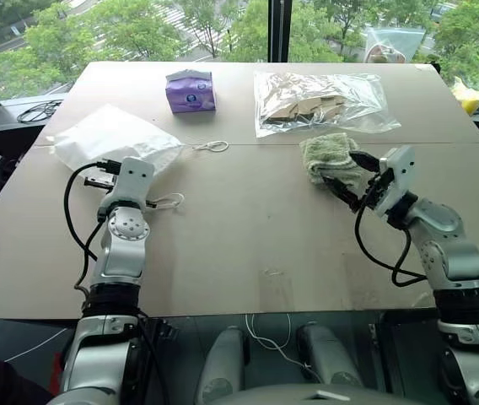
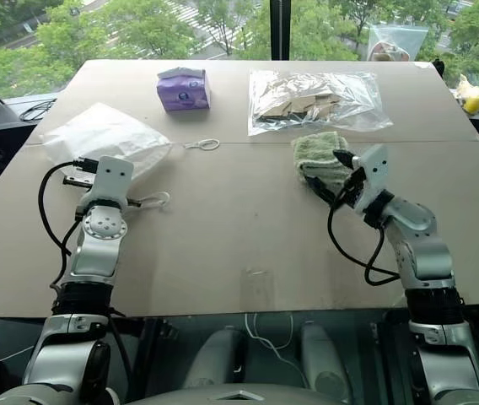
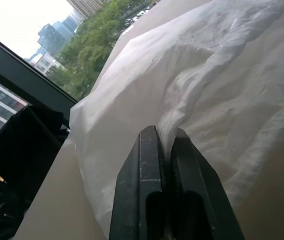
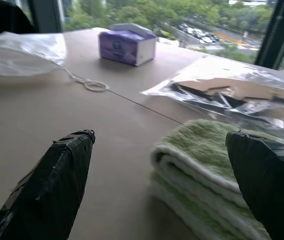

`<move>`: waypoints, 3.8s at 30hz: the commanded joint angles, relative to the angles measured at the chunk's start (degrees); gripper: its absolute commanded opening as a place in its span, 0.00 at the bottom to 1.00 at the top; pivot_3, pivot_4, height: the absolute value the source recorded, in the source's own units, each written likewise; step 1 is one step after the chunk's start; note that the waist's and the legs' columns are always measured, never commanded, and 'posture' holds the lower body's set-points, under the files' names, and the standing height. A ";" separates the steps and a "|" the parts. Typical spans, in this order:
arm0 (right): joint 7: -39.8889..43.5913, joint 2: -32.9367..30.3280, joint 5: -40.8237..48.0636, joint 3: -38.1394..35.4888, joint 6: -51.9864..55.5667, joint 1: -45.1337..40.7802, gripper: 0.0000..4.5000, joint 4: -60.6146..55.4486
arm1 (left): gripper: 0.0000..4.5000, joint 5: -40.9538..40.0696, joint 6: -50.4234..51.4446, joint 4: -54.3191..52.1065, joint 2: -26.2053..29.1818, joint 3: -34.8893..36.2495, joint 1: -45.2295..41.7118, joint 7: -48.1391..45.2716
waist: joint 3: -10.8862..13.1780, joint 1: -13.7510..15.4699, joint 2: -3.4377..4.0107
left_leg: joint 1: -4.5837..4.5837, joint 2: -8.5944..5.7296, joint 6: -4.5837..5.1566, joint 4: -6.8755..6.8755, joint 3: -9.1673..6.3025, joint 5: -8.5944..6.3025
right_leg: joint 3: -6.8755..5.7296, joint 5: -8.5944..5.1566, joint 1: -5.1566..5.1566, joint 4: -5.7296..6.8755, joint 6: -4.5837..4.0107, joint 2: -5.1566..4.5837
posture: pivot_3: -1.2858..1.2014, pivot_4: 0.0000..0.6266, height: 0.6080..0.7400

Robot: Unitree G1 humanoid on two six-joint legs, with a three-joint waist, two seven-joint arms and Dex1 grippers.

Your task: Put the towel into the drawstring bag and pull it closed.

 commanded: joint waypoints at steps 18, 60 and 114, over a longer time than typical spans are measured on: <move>-21.61 12.00 -5.29 -3.37 12.55 -23.34 1.00 33.78 | 0.01 -3.73 3.28 -7.76 -4.03 -0.35 -5.55 -2.30 | 0.00 -0.03 0.00 | -0.05 -0.04 0.00 -0.18 -0.03 0.00 | 0.00 0.03 -0.05 -0.05 -0.03 -0.03 | 0.52 0.24 1.00; 3.96 16.93 20.35 -2.36 40.96 -18.89 0.02 7.01 | 0.00 -31.20 9.50 -14.93 -6.19 2.74 -6.45 -31.14 | -0.19 -1.43 -0.09 | -0.07 0.00 0.00 -0.31 -0.08 0.00 | -0.01 0.01 -0.17 -0.02 -0.04 0.06 | 0.52 0.24 1.00; -37.27 41.08 38.24 -10.01 29.63 -19.99 0.02 7.22 | 0.00 -45.19 23.21 -26.64 -7.31 -5.77 -7.65 -43.68 | -0.13 -1.96 -0.02 | -0.07 0.06 0.01 -0.37 -0.06 0.00 | 0.02 -0.02 -0.21 -0.07 -0.03 0.12 | 0.52 0.24 1.00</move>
